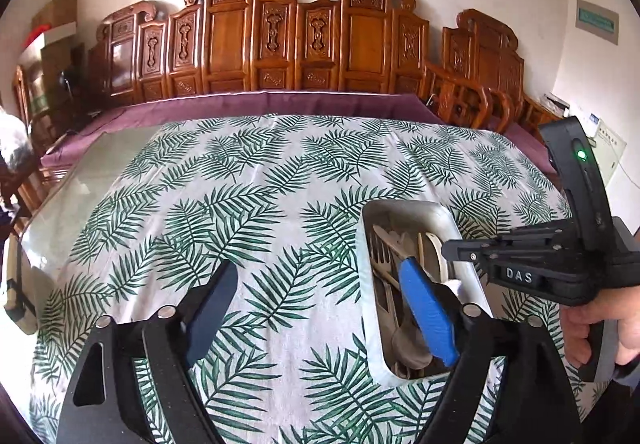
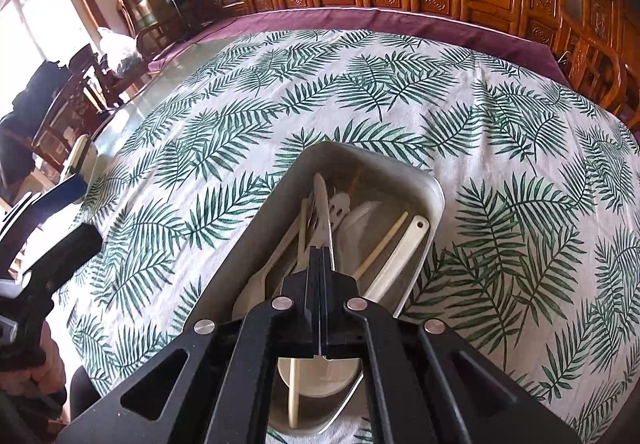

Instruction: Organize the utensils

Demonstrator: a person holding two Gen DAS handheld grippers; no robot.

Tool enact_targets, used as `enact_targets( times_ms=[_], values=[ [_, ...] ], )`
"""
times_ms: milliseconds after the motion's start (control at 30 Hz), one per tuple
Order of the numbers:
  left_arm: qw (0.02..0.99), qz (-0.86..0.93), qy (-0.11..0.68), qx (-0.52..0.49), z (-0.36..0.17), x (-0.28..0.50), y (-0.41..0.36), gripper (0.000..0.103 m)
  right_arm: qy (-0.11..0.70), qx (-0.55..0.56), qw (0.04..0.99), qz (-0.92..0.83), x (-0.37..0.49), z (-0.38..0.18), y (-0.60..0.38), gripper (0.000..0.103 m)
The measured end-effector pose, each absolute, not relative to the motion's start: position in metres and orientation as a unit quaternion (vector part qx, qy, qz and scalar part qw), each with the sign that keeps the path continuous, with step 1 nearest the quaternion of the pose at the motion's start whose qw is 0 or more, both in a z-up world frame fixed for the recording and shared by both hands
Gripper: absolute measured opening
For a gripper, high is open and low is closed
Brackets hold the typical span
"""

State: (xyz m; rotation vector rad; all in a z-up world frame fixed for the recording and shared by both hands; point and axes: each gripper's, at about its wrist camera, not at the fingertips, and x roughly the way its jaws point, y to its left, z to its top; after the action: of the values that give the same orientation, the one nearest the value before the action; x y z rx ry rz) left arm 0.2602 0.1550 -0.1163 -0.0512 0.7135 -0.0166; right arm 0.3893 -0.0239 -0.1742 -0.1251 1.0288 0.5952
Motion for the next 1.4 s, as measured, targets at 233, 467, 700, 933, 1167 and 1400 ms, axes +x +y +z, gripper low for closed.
enact_targets(
  times_ms=[233, 467, 700, 933, 1167, 1400],
  values=[
    [0.934, -0.008, 0.356, -0.022, -0.121, 0.254, 0.158, 0.082, 0.493, -0.053, 0.821, 0.282, 0.390, -0.183, -0.024, 0.000],
    [0.934, -0.011, 0.357, -0.017, -0.120, 0.251, 0.150, 0.086, 0.485, -0.054, 0.828, 0.276, 0.381, -0.179, -0.038, 0.000],
    [0.932, -0.017, 0.363, -0.013, -0.119, 0.253, 0.131, 0.090, 0.467, -0.047, 0.844, 0.259, 0.370, -0.169, -0.068, 0.002],
    [0.933, -0.022, 0.360, -0.009, -0.109, 0.253, 0.109, 0.092, 0.446, -0.040, 0.860, 0.243, 0.355, -0.149, -0.100, 0.010],
    [0.933, -0.029, 0.360, 0.000, -0.096, 0.245, 0.081, 0.095, 0.417, -0.032, 0.882, 0.220, 0.331, -0.122, -0.133, 0.056],
    [0.931, -0.025, 0.362, 0.020, -0.081, 0.228, 0.054, 0.095, 0.380, -0.023, 0.906, 0.187, 0.301, -0.096, -0.167, 0.097]
  ],
)
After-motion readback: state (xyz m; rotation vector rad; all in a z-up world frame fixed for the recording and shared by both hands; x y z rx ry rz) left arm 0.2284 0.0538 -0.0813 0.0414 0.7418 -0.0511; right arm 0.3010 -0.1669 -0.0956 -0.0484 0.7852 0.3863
